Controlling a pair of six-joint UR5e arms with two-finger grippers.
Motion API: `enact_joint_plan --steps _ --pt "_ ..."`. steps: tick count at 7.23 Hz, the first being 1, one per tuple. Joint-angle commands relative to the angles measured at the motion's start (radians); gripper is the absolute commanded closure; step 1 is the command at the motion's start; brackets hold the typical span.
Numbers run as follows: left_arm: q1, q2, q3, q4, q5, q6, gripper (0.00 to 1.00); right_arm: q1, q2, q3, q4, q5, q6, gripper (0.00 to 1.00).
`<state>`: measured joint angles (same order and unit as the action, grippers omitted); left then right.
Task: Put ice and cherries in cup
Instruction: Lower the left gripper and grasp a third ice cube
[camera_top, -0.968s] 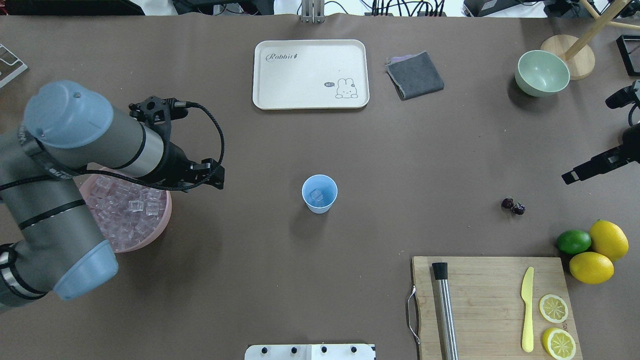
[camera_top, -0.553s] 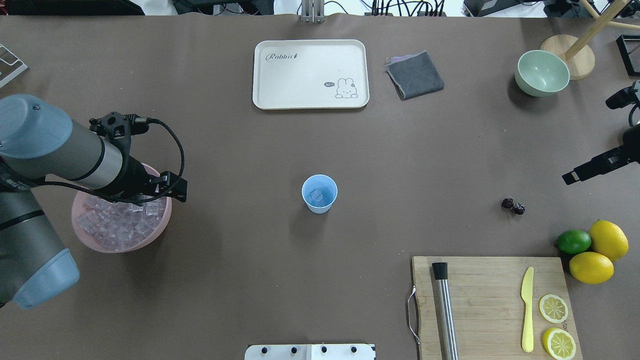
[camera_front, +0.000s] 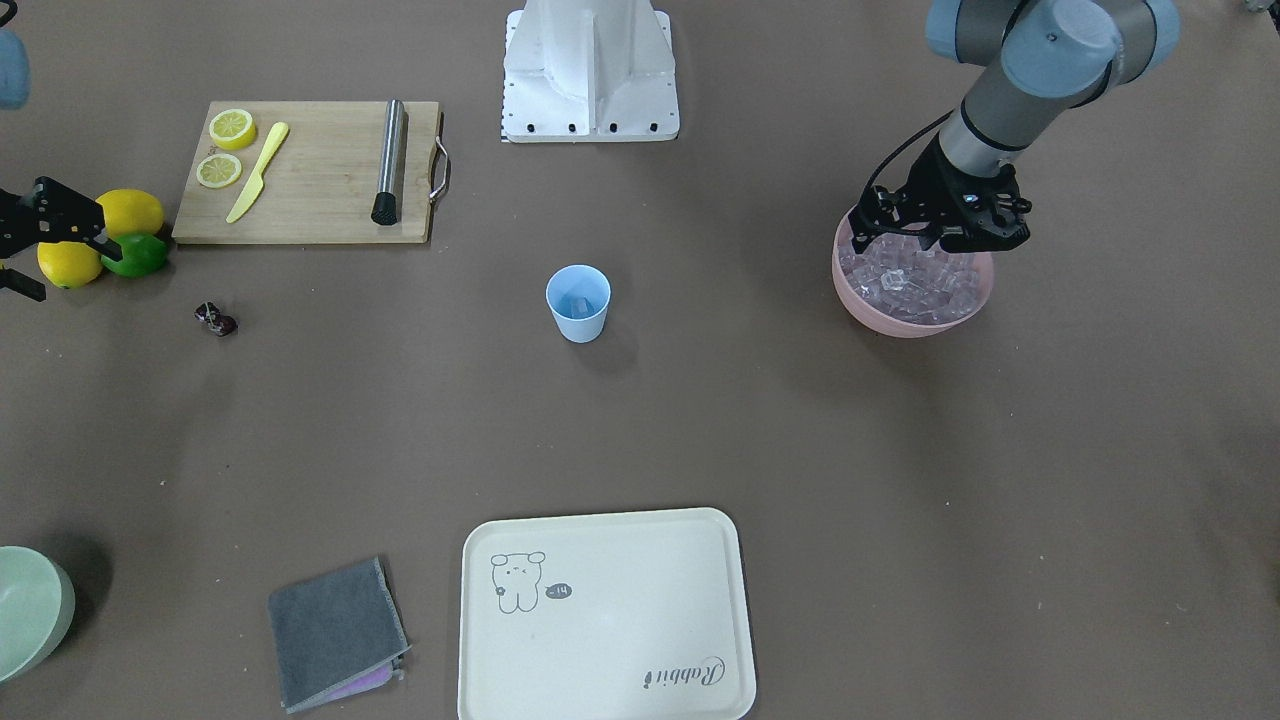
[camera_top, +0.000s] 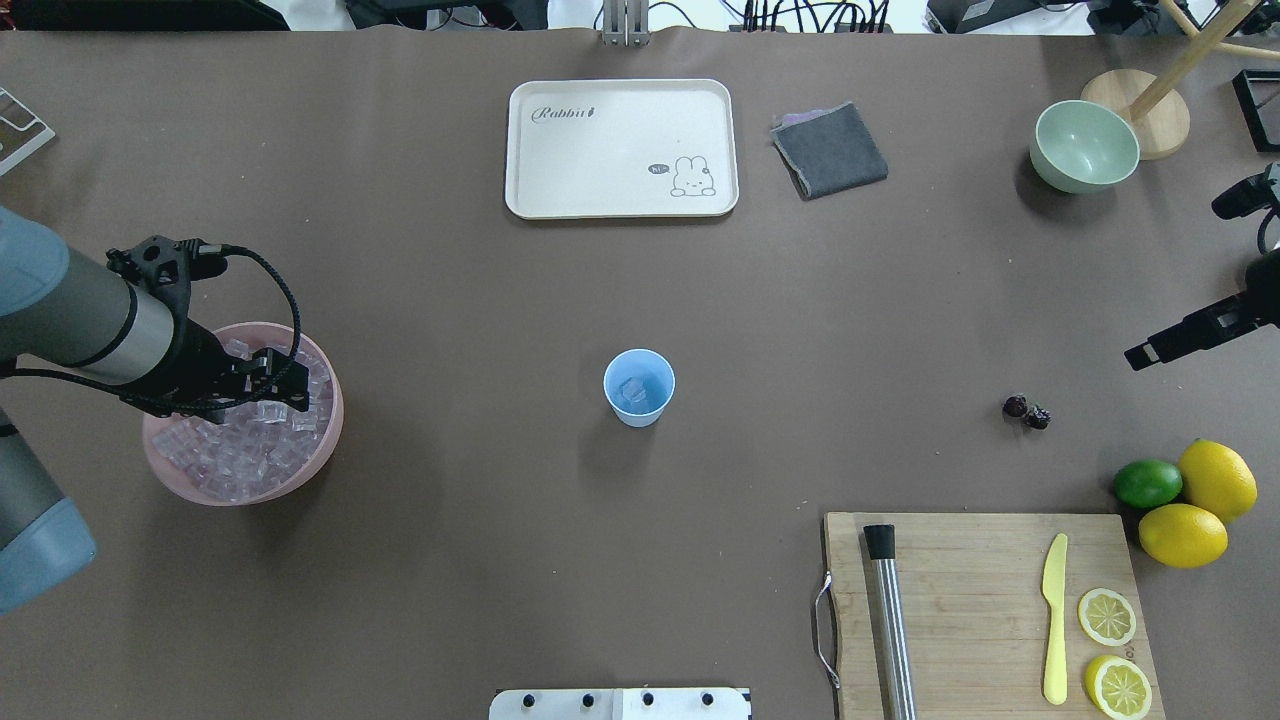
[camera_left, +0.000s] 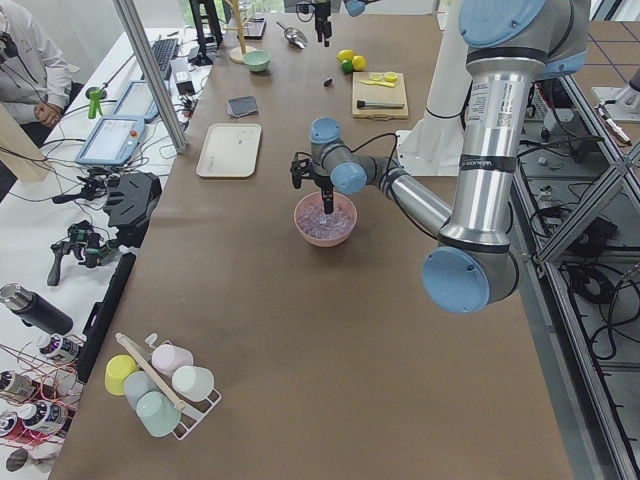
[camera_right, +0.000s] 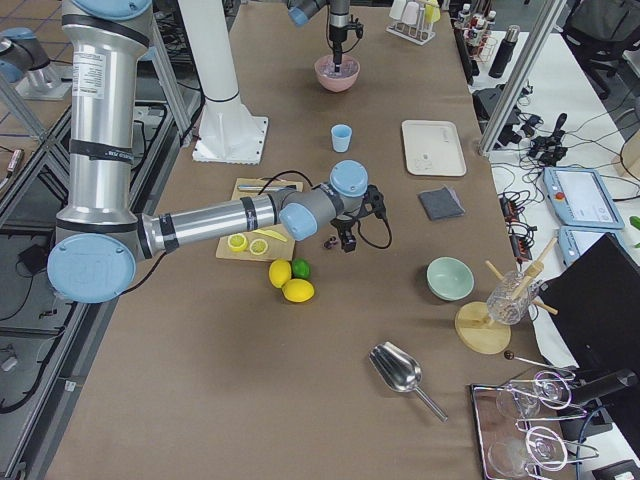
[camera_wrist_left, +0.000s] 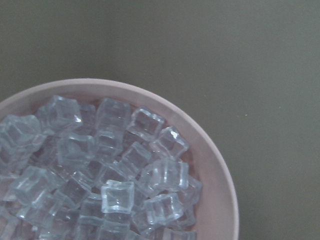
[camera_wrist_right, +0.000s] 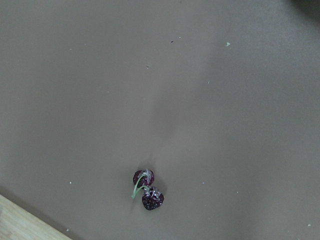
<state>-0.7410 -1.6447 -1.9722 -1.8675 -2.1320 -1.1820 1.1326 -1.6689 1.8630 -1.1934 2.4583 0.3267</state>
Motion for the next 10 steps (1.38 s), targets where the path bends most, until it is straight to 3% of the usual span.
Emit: enact_joint_plan --steps 1,3,10 --pt "-0.004 0.023 0.073 -0.131 0.0 -0.042 0.18 -0.001 0.0 0.002 0.0 0.002 0.0 0.01" --pt "-0.003 0.023 0.081 -0.136 0.003 -0.071 0.33 -0.002 0.0 0.008 0.002 0.002 0.002 0.01" --pt "0.011 0.006 0.113 -0.142 0.001 -0.073 0.53 -0.001 -0.011 0.008 0.015 0.002 0.002 0.01"
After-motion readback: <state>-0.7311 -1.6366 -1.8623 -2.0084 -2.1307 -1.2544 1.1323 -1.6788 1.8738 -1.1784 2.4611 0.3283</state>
